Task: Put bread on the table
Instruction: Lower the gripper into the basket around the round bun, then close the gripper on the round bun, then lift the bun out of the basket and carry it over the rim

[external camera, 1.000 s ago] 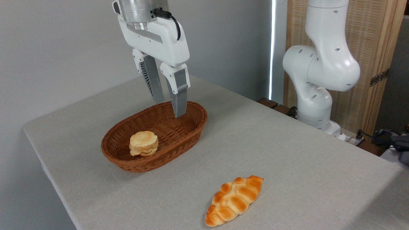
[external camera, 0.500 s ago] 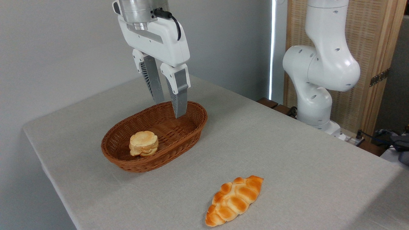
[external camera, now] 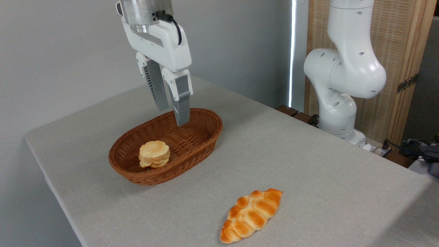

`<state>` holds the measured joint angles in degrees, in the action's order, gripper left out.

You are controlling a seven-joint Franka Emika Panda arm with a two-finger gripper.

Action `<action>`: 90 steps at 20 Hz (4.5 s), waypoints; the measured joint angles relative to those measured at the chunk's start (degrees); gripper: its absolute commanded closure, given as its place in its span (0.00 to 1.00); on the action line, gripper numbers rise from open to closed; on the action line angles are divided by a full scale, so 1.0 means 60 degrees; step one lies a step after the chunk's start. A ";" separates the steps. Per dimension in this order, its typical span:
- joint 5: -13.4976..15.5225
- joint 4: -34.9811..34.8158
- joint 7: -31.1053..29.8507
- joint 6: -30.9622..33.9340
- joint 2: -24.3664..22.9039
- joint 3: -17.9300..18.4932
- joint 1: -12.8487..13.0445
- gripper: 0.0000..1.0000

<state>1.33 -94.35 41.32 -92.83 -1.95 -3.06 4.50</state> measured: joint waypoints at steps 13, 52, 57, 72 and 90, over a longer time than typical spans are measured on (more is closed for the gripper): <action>0.0008 -0.2093 -0.0036 -0.2788 0.0037 -0.0082 0.2411 0.00; -0.2380 -0.4199 -0.0021 -0.7440 0.0666 0.0867 0.2805 0.63; -0.2384 -0.4201 -0.0021 -0.7439 0.0671 0.0870 0.2803 0.66; -0.1878 -0.4170 -0.0255 -0.7399 0.0643 0.0871 0.2805 0.68; -0.0701 -0.1555 0.2865 -0.0420 -0.1113 0.3192 0.2763 0.39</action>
<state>-2.87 -103.68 58.51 -95.35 -8.63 16.09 21.08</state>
